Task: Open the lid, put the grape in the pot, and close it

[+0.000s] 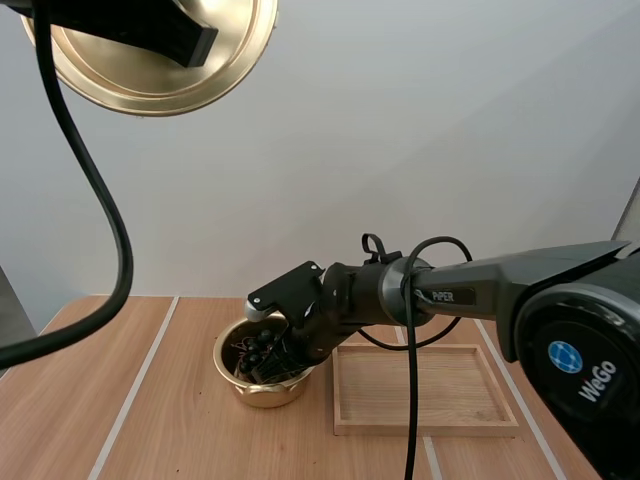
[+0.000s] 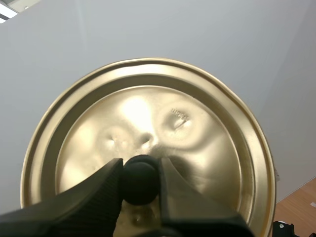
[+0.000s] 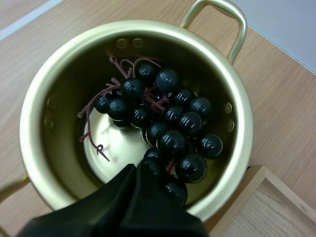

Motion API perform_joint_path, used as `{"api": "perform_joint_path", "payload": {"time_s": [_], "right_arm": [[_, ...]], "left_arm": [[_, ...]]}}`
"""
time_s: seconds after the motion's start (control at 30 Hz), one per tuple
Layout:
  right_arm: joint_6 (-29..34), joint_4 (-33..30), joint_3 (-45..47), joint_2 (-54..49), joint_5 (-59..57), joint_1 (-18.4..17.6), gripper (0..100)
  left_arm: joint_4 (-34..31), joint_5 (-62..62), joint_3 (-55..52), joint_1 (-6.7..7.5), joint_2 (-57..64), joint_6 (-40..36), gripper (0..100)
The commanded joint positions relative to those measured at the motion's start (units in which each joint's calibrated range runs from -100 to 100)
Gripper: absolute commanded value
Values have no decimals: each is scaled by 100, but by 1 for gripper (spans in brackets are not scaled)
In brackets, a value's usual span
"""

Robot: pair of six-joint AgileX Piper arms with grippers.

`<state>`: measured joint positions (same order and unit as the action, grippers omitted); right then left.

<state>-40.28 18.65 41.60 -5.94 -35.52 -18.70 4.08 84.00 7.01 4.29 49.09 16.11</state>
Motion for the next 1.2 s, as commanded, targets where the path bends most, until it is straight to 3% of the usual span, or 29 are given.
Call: {"api": "perform_joint_path", "payload": {"time_s": [0.0, 0.23, 0.73, 0.87, 1.17], "right_arm": [[-33, -106, 6, 133, 582, 19, 0], [-33, -175, 6, 291, 1254, 19, 0], [-33, -175, 6, -687, 962, 19, 0], [-33, -175, 6, -499, 932, 19, 0], [-33, -416, 6, 277, 2100, 19, 0]], "left_arm": [[-19, -42, 28, 23, 51, -34, 0], [-19, 277, 28, 23, 51, -34, 0], [-19, 277, 28, 23, 51, -34, 0], [-19, 277, 28, 23, 51, -34, 0], [-19, 314, 28, 23, 51, -34, 0]]}}
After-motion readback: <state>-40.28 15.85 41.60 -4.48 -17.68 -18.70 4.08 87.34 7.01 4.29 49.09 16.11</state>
